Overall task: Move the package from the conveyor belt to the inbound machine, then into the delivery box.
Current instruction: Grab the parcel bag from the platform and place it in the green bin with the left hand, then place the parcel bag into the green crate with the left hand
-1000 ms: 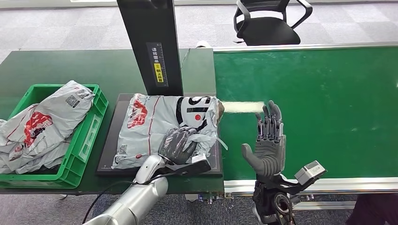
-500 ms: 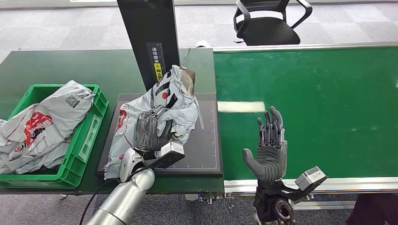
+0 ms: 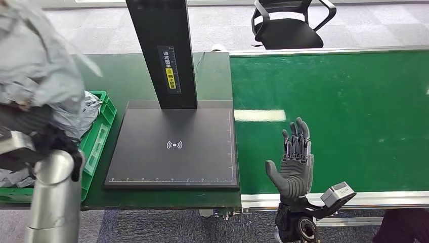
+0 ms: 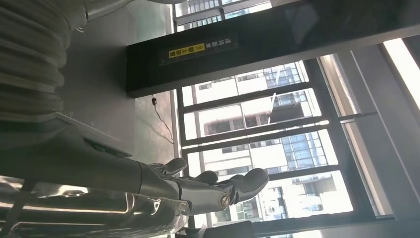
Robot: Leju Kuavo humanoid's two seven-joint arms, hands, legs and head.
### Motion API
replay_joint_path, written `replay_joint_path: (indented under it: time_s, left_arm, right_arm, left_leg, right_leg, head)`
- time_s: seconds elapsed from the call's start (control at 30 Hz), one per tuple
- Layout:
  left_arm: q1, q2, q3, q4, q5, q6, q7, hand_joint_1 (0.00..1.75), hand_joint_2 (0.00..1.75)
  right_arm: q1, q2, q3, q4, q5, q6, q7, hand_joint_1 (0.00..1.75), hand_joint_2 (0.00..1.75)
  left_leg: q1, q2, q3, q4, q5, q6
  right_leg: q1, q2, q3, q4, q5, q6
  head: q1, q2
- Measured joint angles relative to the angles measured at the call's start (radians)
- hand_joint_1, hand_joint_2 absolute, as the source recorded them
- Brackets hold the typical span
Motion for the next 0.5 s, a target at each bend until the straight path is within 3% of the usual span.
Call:
replay_joint_path:
  time_s: [0.23, 0.3, 0.43, 0.47, 0.5]
  left_arm:
    - [-0.268, 0.256, 0.161, 0.082, -0.003, -0.130, 0.165, 1.71, 1.75]
    - [-0.294, 0.286, 0.173, 0.105, -0.010, -0.144, 0.184, 1.69, 1.75]
    - [-0.298, 0.287, 0.174, 0.108, -0.011, -0.145, 0.186, 1.60, 1.75]
    - [-0.324, 0.311, 0.180, 0.141, -0.026, -0.164, 0.203, 1.61, 1.75]
    - [-0.395, 0.357, 0.174, 0.276, -0.110, -0.228, 0.250, 1.62, 1.75]
  right_arm:
    - [0.016, -0.002, -0.014, -0.002, -0.016, -0.004, 0.000, 0.00, 1.75]
    - [0.020, -0.002, -0.016, -0.003, -0.017, -0.003, 0.000, 0.00, 1.75]
    - [0.020, -0.002, -0.016, -0.003, -0.017, -0.003, 0.000, 0.00, 1.75]
    - [0.025, -0.002, -0.017, -0.005, -0.017, -0.002, 0.000, 0.00, 1.75]
    - [0.039, -0.003, -0.020, -0.017, -0.017, -0.001, 0.000, 0.00, 1.75]
  left_leg:
    - [0.001, 0.004, 0.000, 0.000, 0.000, -0.001]
    - [0.001, 0.005, 0.000, 0.000, 0.000, -0.001]
    - [0.001, 0.005, 0.000, 0.000, 0.000, -0.001]
    - [0.001, 0.005, 0.000, 0.000, 0.000, -0.002]
    - [0.001, 0.006, -0.001, 0.000, 0.000, -0.002]
  right_leg:
    - [0.001, 0.004, -0.002, 0.001, 0.000, 0.000]
    - [0.001, 0.005, -0.003, 0.001, 0.000, 0.000]
    - [0.001, 0.005, -0.003, 0.001, 0.000, 0.000]
    - [0.001, 0.006, -0.004, 0.001, 0.000, 0.000]
    - [0.001, 0.006, -0.004, 0.001, 0.000, -0.001]
  head:
    - [0.000, 0.000]
    - [0.000, 0.000]
    - [0.000, 0.000]
    - [0.000, 0.000]
    - [0.000, 0.000]
